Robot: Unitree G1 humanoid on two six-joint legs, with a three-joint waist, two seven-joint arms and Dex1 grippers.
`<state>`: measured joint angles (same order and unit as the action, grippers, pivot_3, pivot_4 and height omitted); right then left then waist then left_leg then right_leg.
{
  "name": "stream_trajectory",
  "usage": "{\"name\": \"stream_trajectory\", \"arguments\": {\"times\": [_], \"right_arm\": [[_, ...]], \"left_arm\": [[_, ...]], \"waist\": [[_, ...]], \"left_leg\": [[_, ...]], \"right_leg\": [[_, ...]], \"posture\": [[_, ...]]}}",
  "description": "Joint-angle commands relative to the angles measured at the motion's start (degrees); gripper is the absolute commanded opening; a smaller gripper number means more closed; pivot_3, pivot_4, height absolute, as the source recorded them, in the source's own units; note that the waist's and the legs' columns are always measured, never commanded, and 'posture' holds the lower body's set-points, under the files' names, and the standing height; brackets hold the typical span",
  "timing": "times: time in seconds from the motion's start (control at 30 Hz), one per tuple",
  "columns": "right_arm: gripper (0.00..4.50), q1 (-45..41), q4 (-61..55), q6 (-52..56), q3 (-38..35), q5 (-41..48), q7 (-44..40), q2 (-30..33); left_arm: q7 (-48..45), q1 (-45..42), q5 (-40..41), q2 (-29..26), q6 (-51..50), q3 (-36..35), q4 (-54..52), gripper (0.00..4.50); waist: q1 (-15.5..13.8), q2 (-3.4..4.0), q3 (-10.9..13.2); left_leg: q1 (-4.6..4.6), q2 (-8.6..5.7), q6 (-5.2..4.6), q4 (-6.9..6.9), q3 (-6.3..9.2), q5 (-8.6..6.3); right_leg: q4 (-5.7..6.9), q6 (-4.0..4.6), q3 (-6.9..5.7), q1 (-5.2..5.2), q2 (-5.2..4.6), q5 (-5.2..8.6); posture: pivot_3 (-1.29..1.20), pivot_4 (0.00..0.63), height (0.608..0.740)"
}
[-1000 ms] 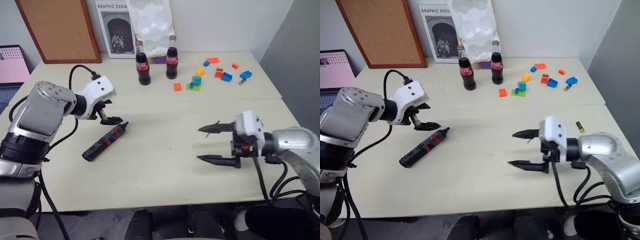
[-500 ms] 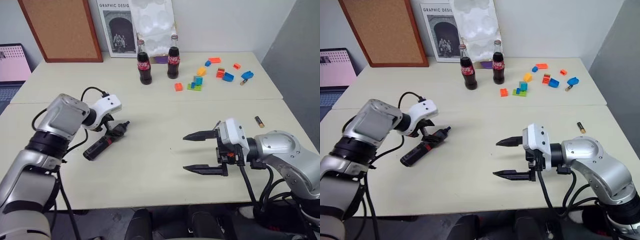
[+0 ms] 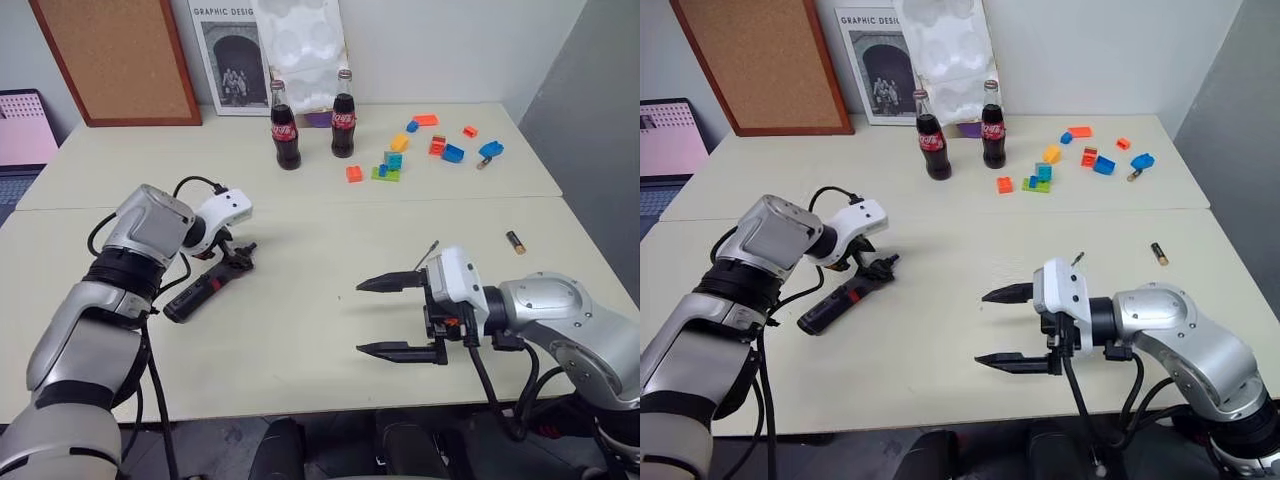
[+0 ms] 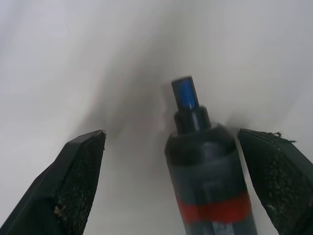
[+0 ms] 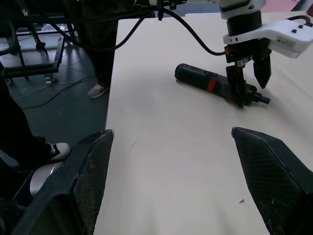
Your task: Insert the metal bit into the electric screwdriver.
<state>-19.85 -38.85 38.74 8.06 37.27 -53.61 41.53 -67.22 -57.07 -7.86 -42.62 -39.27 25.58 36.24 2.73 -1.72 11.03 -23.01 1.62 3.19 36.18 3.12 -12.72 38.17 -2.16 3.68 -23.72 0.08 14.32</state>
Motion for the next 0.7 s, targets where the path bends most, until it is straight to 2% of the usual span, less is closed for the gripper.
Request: {"name": "stream_trajectory", "arguments": {"times": [0.03,0.43,0.57,0.7], "right_arm": [[4.07,-0.8,-2.3,0.0,-0.6,1.1,0.7,-0.2],[4.07,-1.3,-2.0,0.1,-0.9,1.0,0.9,0.1],[4.07,-0.8,-2.0,-0.1,-1.8,1.1,0.3,1.1],[4.07,0.8,-2.6,0.9,-4.6,3.1,0.7,2.6]], "left_arm": [[-1.5,-1.7,-1.5,0.4,0.8,0.2,1.1,4.14],[-5.3,1.7,-1.6,-0.6,-3.8,-0.4,-3.1,1.78],[-5.2,2.7,0.3,-1.4,-4.1,-3.1,-7.2,1.67],[0.1,0.8,5.0,3.2,-6.5,-10.1,-12.3,1.66]], "waist": [[0.0,0.0,0.0],[0.1,0.0,0.0],[0.2,0.0,0.0],[-0.2,-0.09,0.1]], "left_leg": [[0.0,0.0,0.0,0.0,0.0,0.0],[0.08,0.0,0.0,0.02,0.0,0.0],[0.1,0.0,0.0,0.1,0.0,0.0],[0.05,0.0,0.0,0.23,0.03,0.0]], "right_leg": [[0.0,0.0,-0.01,0.0,0.0,0.0],[0.17,0.01,0.02,0.0,0.0,0.01],[0.36,0.02,0.03,-0.02,0.01,0.04],[0.48,0.03,0.01,-0.06,0.01,0.04]], "posture": [[0.0,0.15,0.74],[0.0,0.15,0.74],[0.0,0.15,0.74],[0.0,0.15,0.74]]}}
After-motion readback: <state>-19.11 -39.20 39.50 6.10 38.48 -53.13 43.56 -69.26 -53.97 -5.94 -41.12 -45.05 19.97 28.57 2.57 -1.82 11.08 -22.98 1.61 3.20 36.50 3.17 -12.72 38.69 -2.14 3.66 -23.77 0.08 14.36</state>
